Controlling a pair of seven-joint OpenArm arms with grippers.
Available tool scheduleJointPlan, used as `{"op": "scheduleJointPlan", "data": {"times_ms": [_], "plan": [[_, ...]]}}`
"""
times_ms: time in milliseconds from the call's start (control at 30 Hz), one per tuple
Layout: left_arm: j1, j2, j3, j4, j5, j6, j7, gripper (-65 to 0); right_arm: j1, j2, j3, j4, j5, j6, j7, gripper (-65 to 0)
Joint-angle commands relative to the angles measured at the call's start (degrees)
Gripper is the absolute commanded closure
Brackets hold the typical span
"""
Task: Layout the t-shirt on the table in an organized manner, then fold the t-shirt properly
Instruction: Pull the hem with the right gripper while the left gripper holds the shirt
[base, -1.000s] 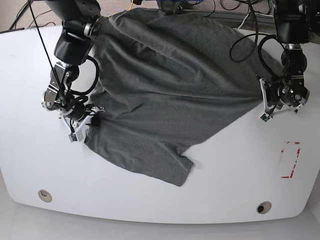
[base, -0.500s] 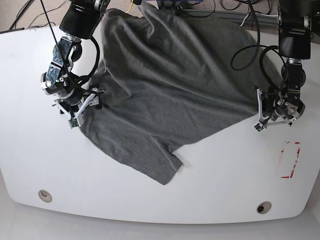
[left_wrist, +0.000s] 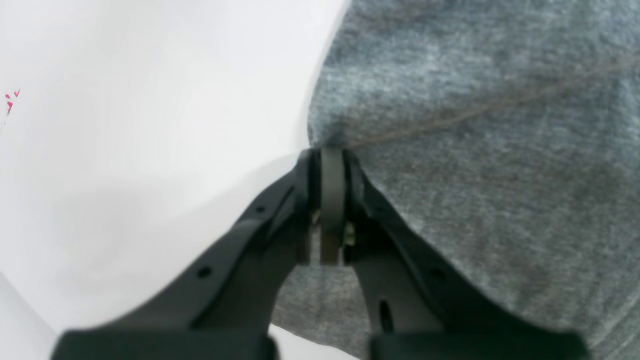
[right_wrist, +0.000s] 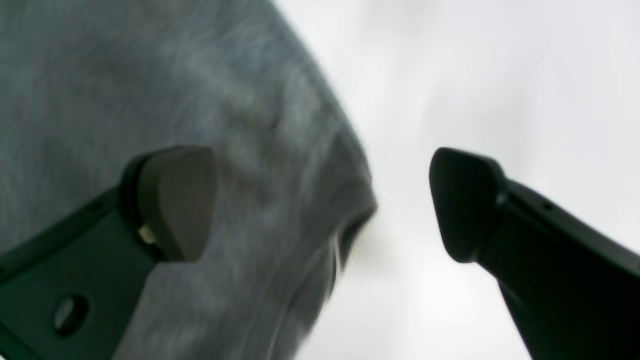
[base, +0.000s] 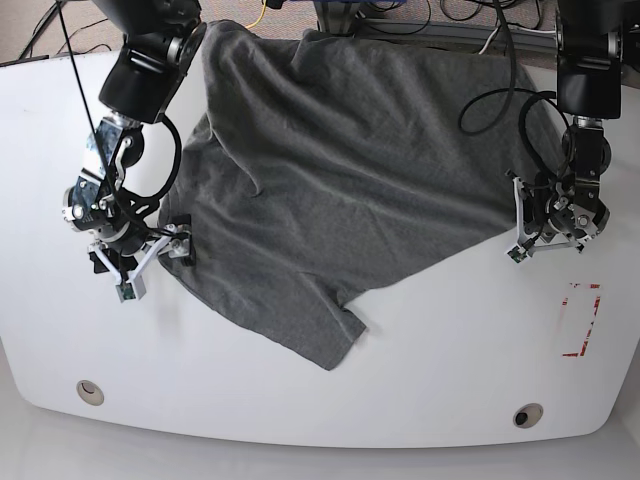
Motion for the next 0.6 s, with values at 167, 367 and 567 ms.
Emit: {"op": "scheduleJointPlan", "data": {"times_ms": [167, 367, 567], "plan": [[0.1, -0.4, 0.1, -0.1, -0.3, -0.3, 0.3, 0.0, 9.0, 4.5, 0.0, -20.1, 1.2, 0.3, 11.4, -65.0], [0.1, -0.4, 0.0, -0.1, -0.3, -0.3, 0.3, 0.0, 12.6, 6.4, 0.0, -30.6, 1.2, 0.3, 15.9, -65.0], [0.1, -0.3, 0.0, 0.1, -0.3, -0.3, 0.3, 0.0, 12.4, 5.6, -0.4, -31.3, 1.2, 0.3, 15.9, -65.0]]}}
